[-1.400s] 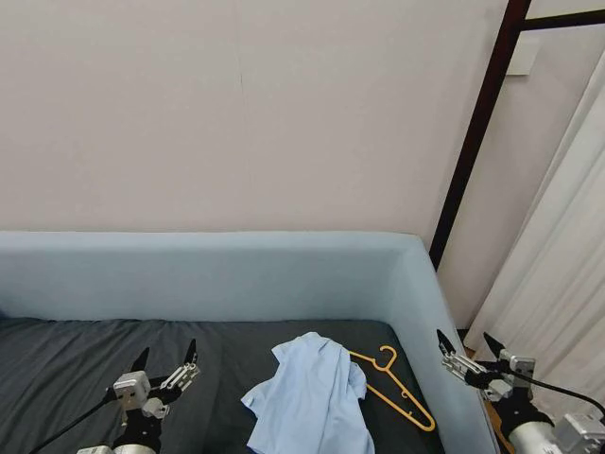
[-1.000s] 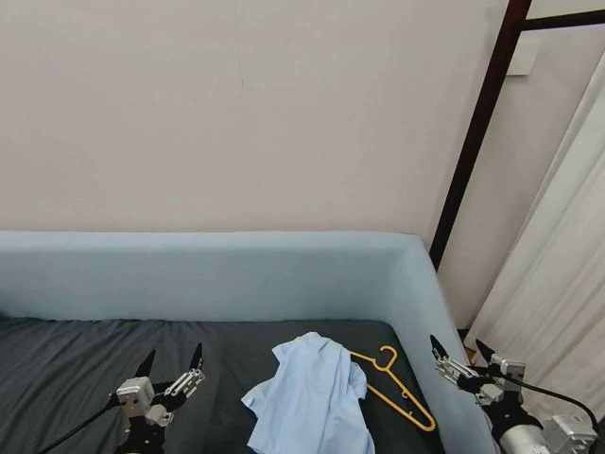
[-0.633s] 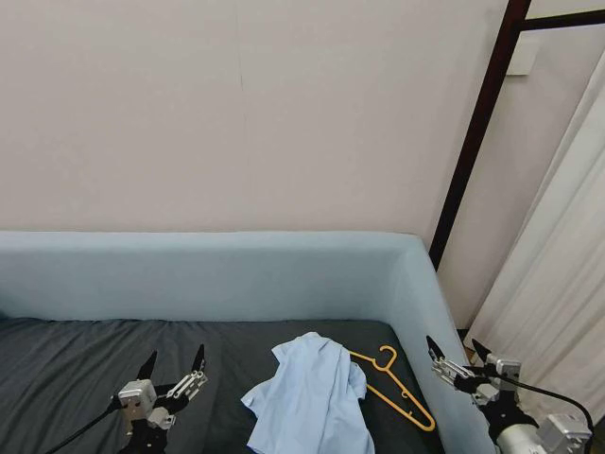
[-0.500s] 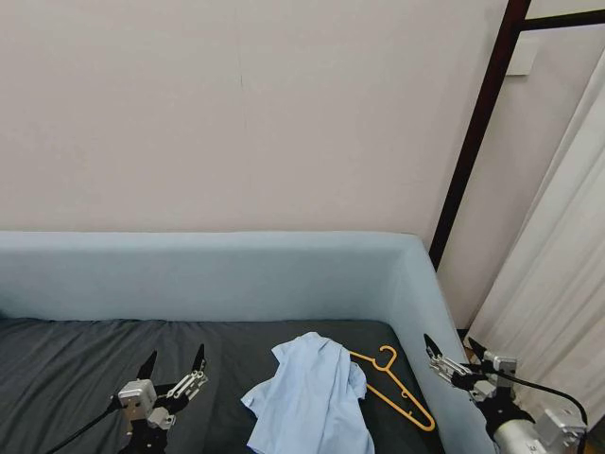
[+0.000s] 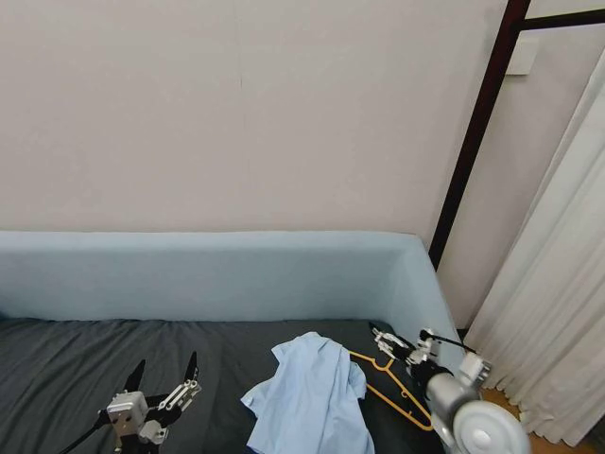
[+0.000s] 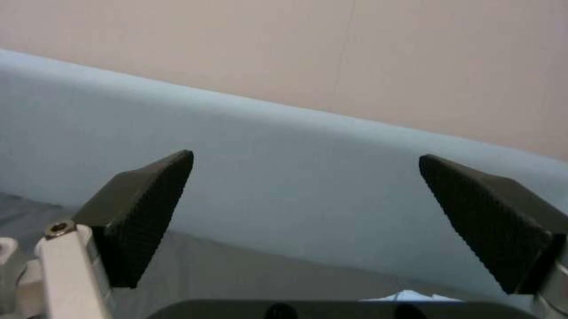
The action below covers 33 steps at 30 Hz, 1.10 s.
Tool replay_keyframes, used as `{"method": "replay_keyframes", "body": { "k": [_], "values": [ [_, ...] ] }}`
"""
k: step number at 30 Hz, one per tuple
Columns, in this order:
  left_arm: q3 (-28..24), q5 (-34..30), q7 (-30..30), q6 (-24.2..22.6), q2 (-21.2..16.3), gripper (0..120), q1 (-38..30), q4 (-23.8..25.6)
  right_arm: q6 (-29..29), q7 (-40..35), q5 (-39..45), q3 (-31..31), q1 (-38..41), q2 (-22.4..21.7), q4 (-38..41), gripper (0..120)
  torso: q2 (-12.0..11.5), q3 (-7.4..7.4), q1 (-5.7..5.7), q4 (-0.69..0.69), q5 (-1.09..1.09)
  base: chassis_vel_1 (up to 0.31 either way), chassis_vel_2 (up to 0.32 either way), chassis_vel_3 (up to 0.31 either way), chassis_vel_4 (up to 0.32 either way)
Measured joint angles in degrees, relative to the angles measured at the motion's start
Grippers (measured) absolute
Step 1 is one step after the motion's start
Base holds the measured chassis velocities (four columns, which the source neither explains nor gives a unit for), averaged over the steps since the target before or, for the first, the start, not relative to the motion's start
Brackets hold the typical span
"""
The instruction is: Pick up the clothes from the sofa and hang them on the clothes hanger.
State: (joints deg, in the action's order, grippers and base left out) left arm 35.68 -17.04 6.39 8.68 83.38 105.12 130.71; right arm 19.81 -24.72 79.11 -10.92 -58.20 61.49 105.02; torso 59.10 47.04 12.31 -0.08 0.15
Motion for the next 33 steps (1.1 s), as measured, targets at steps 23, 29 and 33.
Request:
{"method": "replay_keyframes", "body": {
  "k": [23, 29, 33],
  "values": [
    [2.2, 1.5, 2.6, 0.9, 0.0, 100, 2.4, 0.8, 7.4, 1.9, -15.8, 6.9, 18.5, 14.2, -33.8, 100, 0.0, -0.01, 0.0, -0.01, -0.01, 0.0, 0.0, 0.0, 0.0],
    [1.6, 1.9, 2.8, 0.7, 0.8, 100, 2.0, 0.3, 7.1, 2.6, -19.5, 6.1, 19.0, 16.8, -39.1, 100, 0.0, -0.01, 0.0, -0.01, -0.01, 0.0, 0.0, 0.0, 0.0],
    [1.5, 2.3, 2.8, 0.7, 1.1, 100, 2.1, 0.1, 7.0, 3.6, -20.8, 5.4, 19.0, 17.8, -40.7, 91, 0.0, -0.01, 0.0, 0.0, -0.01, 0.0, 0.0, 0.0, 0.0]
  ]
}}
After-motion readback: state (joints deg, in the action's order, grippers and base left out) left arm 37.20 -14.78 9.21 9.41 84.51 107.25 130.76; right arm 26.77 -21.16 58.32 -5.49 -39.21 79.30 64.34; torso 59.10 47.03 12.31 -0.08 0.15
